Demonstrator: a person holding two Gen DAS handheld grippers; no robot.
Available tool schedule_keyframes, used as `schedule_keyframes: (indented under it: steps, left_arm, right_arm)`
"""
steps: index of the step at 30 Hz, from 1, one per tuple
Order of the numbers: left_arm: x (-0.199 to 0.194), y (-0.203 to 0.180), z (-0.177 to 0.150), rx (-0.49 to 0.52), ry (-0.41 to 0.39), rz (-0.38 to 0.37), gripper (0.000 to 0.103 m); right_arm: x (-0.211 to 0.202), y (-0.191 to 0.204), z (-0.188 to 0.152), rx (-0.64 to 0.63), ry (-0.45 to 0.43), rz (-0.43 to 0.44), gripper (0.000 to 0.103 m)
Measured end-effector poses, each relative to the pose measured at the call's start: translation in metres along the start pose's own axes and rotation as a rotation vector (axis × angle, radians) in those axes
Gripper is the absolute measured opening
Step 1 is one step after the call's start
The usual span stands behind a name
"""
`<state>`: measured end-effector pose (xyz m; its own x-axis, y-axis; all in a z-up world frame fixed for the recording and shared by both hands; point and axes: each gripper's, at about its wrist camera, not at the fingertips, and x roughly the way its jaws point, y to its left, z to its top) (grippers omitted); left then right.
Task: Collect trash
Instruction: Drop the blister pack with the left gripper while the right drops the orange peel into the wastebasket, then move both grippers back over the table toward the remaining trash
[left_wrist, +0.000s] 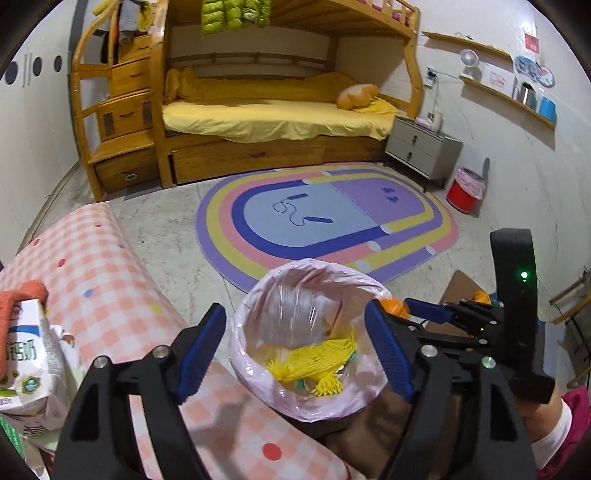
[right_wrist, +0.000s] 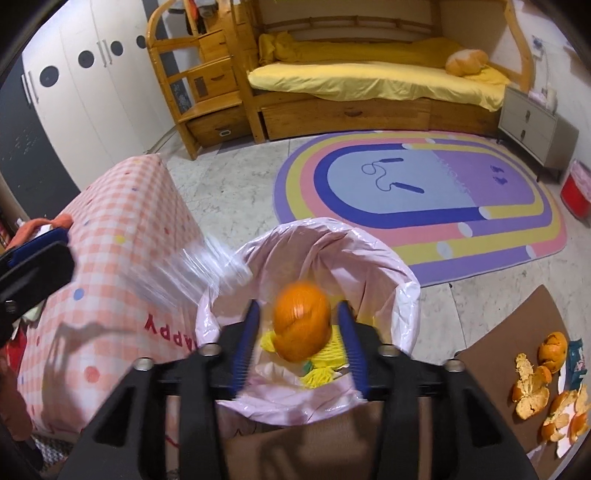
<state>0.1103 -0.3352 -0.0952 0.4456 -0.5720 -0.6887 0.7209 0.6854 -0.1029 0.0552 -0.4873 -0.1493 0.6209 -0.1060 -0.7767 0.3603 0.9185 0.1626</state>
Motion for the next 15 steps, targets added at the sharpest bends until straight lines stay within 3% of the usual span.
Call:
schedule_keyframes:
  steps: [7, 15]
  left_arm:
    - [-0.028, 0.026, -0.006, -0.079, 0.014, 0.076, 0.078]
    - [-0.095, 0.047, -0.029, -0.13, -0.018, 0.176, 0.078]
  right_arm:
    - [-0.041, 0.012, 0.002, -0.002, -0.038, -0.001, 0.049]
    - [-0.109, 0.061, -0.002, -0.075, -0.121, 0.066, 0.049]
